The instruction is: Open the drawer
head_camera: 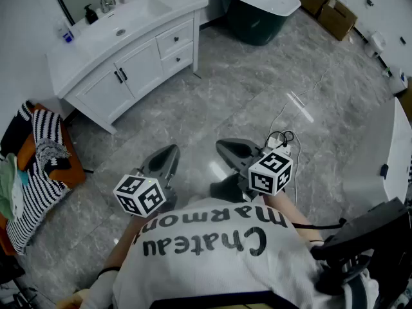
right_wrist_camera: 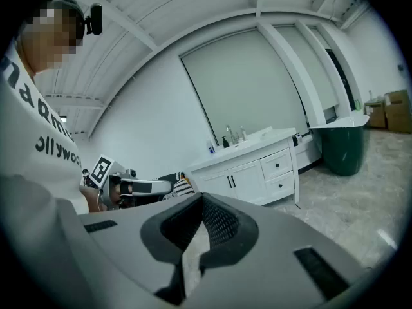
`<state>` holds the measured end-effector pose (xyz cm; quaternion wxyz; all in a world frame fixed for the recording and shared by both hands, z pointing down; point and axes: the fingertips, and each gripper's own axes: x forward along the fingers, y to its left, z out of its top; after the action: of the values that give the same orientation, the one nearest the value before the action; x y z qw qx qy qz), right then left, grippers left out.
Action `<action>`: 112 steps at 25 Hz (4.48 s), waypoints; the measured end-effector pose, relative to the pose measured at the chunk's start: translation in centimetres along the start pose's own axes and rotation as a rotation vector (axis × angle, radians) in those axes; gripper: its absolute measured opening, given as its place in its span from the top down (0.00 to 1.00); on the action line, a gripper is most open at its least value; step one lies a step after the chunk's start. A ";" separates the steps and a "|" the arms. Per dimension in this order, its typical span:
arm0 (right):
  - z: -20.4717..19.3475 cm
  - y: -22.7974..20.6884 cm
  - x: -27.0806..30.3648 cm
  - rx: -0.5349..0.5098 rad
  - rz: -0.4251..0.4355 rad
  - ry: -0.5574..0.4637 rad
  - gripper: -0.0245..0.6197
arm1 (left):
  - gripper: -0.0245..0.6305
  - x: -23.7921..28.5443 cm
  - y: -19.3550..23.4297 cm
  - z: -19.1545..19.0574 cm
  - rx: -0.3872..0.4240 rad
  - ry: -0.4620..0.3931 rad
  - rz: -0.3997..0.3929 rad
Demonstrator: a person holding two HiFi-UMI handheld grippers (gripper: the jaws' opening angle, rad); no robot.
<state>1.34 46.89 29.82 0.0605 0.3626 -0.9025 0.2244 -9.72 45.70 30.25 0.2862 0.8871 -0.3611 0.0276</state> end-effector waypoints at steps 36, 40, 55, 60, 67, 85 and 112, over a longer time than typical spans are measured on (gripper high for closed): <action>4.8 -6.0 11.1 0.018 0.040 0.089 0.95 | 0.97 3.3 5.4 6.6 0.001 -0.076 0.067; 6.8 -9.6 13.3 0.026 0.047 0.090 0.95 | 0.97 6.7 7.4 8.3 -0.011 -0.078 0.072; 14.2 -24.5 18.6 0.019 0.078 0.137 0.95 | 0.97 20.4 12.4 15.4 -0.085 -0.102 0.118; 15.6 -28.2 20.3 0.019 0.096 0.143 0.95 | 0.97 23.3 14.3 17.0 -0.104 -0.121 0.172; 16.6 -31.9 22.4 0.018 0.109 0.151 0.95 | 0.97 25.9 15.7 18.1 -0.107 -0.122 0.205; 15.3 -34.7 26.6 0.020 0.165 0.210 0.95 | 0.97 28.6 20.9 17.5 -0.160 -0.070 0.255; 11.7 -50.7 47.2 0.111 0.067 0.420 0.95 | 0.97 38.2 39.2 17.8 -0.256 0.058 0.220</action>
<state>2.14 -20.24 50.52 0.2195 0.2803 -0.8680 0.3460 -10.11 -10.13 44.25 0.4026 0.7974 -0.4480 0.0379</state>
